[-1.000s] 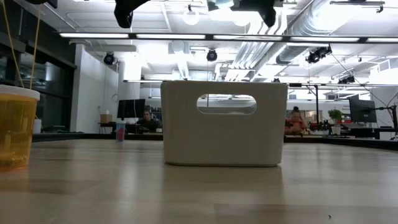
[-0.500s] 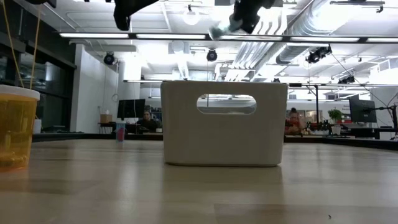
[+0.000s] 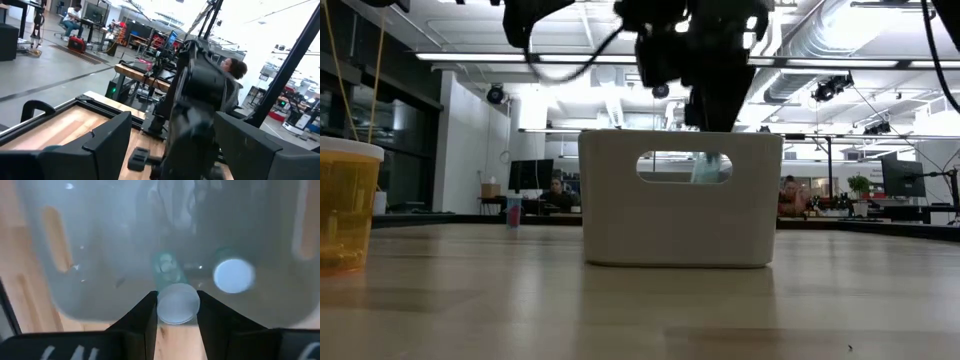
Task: Pick and place medicine bottles into bin by pill shape (circle, oval)
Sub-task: Put the blue tablet bottle into the gray bin, then put the blue capsule bottle into the blue bin
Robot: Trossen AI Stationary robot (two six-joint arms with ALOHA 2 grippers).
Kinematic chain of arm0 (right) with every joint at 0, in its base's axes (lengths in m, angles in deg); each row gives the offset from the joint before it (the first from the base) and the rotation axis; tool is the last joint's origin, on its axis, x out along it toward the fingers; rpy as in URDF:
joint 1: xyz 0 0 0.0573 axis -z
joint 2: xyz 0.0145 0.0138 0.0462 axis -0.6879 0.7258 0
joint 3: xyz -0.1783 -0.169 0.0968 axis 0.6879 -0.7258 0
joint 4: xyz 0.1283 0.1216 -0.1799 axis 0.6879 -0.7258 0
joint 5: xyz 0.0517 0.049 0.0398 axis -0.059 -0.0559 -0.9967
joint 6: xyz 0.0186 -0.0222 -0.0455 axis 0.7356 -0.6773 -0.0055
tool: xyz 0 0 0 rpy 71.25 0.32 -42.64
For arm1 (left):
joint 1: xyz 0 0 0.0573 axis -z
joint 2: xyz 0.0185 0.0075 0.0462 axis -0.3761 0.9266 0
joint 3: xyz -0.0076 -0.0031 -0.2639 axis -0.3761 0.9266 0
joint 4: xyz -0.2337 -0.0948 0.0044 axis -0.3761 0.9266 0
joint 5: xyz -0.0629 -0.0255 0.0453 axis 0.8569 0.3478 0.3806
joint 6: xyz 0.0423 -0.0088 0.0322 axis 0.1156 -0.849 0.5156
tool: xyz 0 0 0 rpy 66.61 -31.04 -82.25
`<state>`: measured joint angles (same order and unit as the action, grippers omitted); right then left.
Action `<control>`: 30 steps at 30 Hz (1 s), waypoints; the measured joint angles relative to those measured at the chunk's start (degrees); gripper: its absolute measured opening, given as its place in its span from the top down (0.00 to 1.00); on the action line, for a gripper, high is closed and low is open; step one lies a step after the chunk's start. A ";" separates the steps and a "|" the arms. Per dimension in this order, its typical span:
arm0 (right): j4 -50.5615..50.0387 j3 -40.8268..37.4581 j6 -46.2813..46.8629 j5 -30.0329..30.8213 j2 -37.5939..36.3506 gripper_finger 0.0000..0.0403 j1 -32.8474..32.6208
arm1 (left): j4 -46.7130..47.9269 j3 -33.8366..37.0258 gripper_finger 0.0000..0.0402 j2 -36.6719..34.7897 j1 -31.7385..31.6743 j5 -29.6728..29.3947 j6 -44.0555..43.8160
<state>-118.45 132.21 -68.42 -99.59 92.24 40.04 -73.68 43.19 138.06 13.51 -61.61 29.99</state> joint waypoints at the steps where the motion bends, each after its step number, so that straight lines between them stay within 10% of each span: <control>1: -0.08 -0.02 1.96 -0.02 0.87 0.75 -0.21 | 0.00 0.00 0.33 0.00 0.00 0.14 0.02; 15: 1.62 -0.04 22.39 5.31 3.29 0.75 -1.43 | 0.02 0.00 0.33 0.00 0.00 0.33 4.13; 30: 1.52 0.15 19.20 5.98 3.30 0.53 -1.34 | 0.02 0.00 0.33 0.01 0.00 0.40 3.96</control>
<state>-116.93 132.36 -49.22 -93.61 95.53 38.69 -73.66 43.19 138.07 13.51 -61.22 33.95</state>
